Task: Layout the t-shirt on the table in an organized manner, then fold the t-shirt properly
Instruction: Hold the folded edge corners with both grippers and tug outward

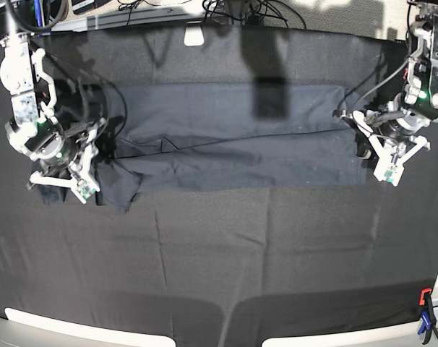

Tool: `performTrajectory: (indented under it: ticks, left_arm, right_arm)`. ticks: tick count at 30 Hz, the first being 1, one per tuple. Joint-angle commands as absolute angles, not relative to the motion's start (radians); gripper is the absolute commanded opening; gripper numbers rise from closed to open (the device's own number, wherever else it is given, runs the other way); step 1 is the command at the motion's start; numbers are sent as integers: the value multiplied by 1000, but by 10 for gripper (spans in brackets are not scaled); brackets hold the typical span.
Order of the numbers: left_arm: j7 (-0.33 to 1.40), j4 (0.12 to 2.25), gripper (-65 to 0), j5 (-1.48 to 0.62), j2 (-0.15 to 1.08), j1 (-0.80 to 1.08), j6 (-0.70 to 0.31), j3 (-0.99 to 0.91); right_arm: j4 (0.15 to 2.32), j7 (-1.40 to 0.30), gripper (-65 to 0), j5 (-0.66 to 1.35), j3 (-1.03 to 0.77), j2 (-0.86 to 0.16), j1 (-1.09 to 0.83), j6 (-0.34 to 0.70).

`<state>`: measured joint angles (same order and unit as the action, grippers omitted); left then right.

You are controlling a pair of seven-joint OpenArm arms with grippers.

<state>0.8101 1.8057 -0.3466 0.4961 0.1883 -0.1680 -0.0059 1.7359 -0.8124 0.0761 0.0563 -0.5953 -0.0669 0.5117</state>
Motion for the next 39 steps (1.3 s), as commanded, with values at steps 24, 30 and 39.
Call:
performTrajectory:
  ticks: [24,30,39]
  left_arm:
    - [787,1824,-588,-349,510,178,-164,-12]
    - [787,1824,-588,-348,510,178,-164,-12]
    - [787,1824,-588,-349,510,178,-164,-12]
  right_arm:
    - [1750,-843,-460,9,46,-612,-50,519]
    - [1750,-842,-491,32,46,-612,-50,514]
    - [1750,-825,-489,131,46,-612,-50,516]
